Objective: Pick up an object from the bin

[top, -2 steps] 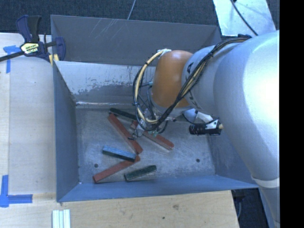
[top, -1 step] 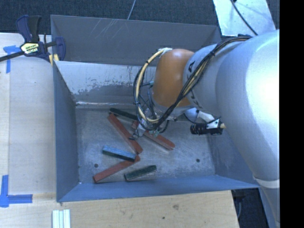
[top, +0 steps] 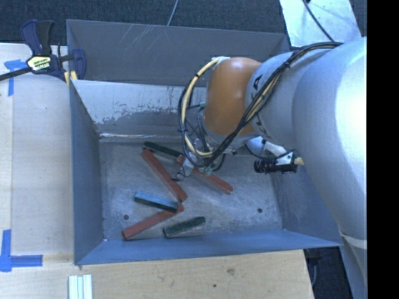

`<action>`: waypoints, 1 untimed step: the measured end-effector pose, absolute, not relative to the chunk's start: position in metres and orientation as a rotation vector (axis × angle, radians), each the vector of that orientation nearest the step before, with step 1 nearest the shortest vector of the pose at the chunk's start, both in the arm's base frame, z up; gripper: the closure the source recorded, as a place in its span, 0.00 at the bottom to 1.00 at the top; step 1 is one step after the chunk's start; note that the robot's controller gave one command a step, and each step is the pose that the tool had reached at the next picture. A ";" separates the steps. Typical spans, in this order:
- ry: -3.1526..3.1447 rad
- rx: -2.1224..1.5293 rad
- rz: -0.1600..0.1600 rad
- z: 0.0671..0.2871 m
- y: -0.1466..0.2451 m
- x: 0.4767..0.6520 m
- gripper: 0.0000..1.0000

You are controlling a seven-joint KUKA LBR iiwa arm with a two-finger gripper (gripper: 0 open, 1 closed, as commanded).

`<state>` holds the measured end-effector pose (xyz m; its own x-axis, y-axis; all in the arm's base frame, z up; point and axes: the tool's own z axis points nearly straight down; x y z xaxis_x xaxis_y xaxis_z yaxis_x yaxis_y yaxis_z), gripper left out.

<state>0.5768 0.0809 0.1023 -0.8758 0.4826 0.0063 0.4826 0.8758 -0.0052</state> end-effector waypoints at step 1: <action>-3.041 -0.781 0.002 0.126 0.081 0.578 1.00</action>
Offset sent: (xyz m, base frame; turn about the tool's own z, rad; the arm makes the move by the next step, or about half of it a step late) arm 0.0000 0.0001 0.0270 0.0000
